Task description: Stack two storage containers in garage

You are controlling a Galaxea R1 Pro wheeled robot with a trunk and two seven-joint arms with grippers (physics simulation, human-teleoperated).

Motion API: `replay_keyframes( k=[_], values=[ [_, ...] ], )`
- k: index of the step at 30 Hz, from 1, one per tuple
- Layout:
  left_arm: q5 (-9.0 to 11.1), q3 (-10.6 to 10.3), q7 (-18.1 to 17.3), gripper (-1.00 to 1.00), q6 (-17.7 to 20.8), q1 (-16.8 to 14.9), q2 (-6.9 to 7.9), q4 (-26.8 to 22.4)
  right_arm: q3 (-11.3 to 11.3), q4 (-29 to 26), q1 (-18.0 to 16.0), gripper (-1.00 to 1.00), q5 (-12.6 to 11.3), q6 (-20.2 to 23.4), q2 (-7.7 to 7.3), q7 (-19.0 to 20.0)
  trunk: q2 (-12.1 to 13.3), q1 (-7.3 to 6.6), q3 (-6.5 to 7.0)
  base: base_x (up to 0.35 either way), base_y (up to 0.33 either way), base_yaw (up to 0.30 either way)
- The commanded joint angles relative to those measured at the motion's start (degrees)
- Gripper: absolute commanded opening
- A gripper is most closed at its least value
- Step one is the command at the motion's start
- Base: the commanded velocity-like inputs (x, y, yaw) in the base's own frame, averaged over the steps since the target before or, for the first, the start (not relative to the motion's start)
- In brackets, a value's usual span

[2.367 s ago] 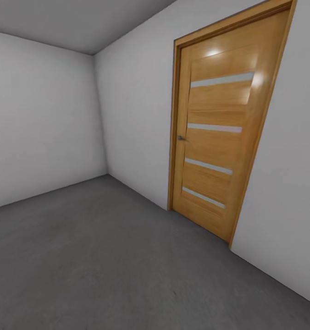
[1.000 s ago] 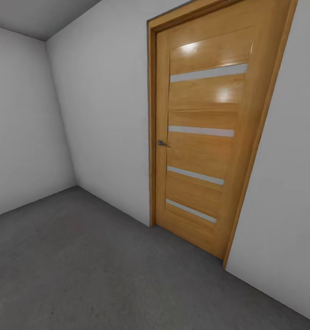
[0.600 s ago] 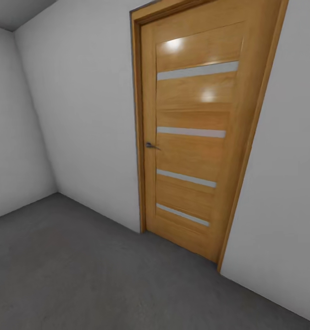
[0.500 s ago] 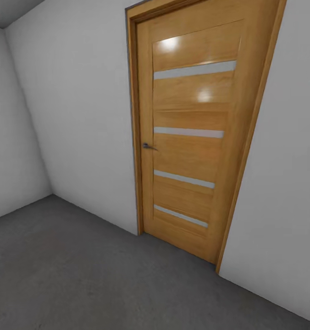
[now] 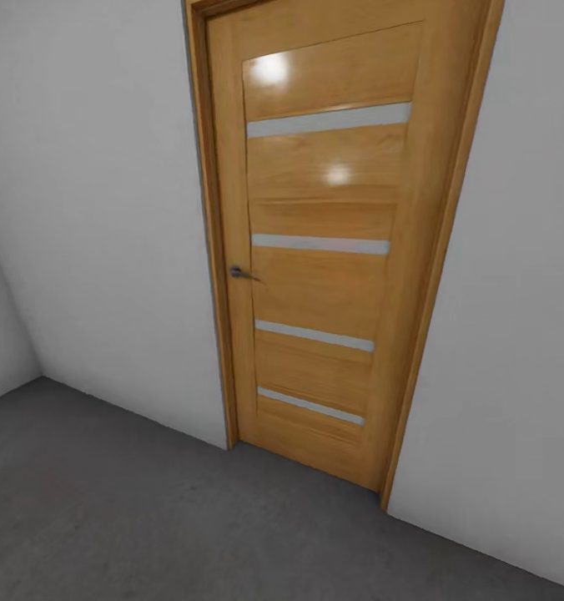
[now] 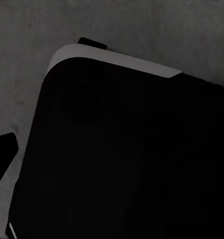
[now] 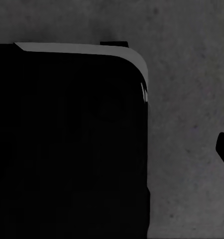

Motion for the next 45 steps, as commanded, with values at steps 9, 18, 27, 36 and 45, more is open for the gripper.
replay_keyframes(
  k=[9, 18, 27, 36, 45],
  values=[
    [0.0, 0.3, 0.0, 1.0, -0.2, 0.0, -0.02, 0.0, -0.1, 0.0, 0.0, 1.0, 0.0, -0.2, 0.0, 0.0, 0.0, 0.03, -0.05, 0.32, 0.176, -0.179],
    [0.0, 0.3, 0.0, 1.0, -0.2, 0.0, -0.03, 0.0, -0.1, 0.0, 0.0, 1.0, 0.1, -0.2, 0.0, 0.0, 0.0, 0.03, -0.05, 0.303, 0.212, -0.014],
    [0.0, 0.3, 0.0, 1.0, -0.3, 0.0, -0.07, 0.0, -0.1, 0.0, 0.0, 1.0, 0.0, -0.2, 0.0, 0.0, 0.0, 0.03, -0.05, 0.293, 0.232, -0.016],
    [0.0, 0.3, 0.0, 1.0, -0.5, 0.0, -0.04, 0.0, -0.1, 0.0, 0.0, 1.0, -0.1, -0.2, 0.0, 0.0, 0.0, 0.03, -0.05, 0.119, 0.082, -0.213],
    [0.0, 0.4, 0.0, 1.0, -0.6, 0.0, -0.02, 0.0, -0.2, 0.0, 0.0, 1.0, -0.1, -0.2, 0.0, 0.0, 0.0, 0.03, -0.05, 0.003, 0.002, -0.247]
  ],
)
